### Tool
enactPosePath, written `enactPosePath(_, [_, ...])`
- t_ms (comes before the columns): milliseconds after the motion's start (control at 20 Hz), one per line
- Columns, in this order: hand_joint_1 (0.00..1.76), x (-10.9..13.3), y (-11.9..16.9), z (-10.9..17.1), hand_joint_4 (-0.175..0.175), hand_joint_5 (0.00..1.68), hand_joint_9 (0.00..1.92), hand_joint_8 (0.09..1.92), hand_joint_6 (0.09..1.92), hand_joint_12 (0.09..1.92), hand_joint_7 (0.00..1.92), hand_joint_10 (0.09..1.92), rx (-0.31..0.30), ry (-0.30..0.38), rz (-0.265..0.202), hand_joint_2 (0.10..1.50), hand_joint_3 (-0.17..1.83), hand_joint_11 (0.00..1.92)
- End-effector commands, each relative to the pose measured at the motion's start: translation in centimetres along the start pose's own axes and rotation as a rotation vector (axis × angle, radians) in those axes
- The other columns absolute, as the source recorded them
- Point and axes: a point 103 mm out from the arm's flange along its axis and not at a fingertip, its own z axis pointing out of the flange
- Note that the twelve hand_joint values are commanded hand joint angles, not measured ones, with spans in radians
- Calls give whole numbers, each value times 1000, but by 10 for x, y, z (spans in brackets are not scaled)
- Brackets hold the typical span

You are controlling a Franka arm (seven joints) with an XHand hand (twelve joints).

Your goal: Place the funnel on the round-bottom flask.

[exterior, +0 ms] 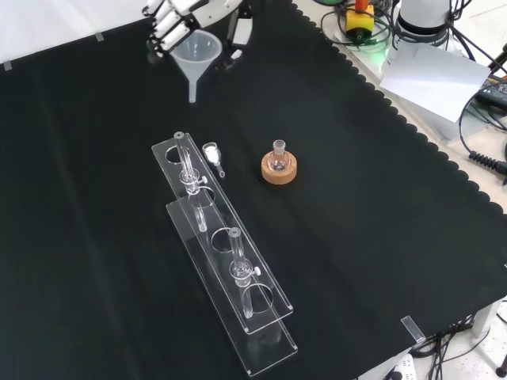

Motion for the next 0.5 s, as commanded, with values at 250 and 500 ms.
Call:
enactPosePath(250, [739,21,-66,17,6,602,881,543,621,1224,632,379,39,13,27,757,653,696])
enactPosePath(500, [738,38,-88,37,5,610,886,545,630,1224,635,381,69,12,13,768,656,697])
